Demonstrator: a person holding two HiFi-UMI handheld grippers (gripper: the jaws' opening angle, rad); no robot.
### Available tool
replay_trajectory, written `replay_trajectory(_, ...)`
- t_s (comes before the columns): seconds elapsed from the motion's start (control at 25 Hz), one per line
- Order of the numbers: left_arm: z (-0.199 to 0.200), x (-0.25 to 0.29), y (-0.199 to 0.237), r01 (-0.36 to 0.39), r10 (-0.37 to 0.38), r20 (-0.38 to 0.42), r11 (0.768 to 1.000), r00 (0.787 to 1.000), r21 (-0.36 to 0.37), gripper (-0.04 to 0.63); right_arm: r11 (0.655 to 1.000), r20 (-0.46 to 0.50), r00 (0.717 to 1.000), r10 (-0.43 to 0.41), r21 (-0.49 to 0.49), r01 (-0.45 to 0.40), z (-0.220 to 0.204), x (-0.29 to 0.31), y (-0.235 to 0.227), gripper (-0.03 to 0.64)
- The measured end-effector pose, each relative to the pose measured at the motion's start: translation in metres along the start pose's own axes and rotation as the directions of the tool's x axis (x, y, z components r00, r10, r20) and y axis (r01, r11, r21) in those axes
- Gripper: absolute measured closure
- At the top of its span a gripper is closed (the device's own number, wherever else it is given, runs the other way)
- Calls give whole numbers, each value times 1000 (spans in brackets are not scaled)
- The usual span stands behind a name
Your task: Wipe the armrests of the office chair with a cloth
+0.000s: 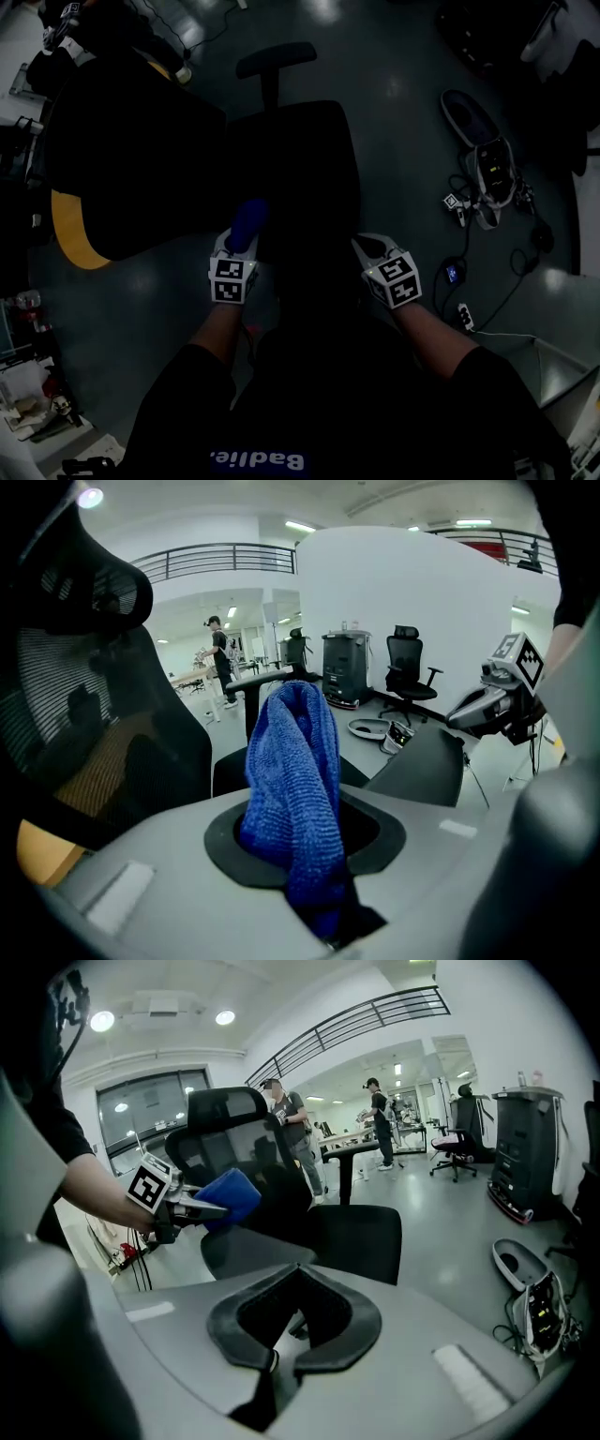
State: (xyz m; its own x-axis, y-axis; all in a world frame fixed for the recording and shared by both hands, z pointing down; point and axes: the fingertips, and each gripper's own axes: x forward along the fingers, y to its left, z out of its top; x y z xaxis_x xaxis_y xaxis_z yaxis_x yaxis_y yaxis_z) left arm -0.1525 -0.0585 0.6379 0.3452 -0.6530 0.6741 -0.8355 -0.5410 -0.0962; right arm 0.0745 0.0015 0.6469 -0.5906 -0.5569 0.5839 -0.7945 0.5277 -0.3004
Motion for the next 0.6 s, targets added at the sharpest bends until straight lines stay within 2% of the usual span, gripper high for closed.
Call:
replay_trajectory(0.32, 16, 13, -33, 49, -47, -22, 993, 999, 112, 474, 1000, 13, 1000, 0, 15, 0, -4, 3, -5, 614)
replay_trajectory(0.6, 37, 24, -81, 135, -138, 6, 977, 990, 164, 474, 1000, 21, 1000, 4, 25, -4, -7, 2, -6, 614)
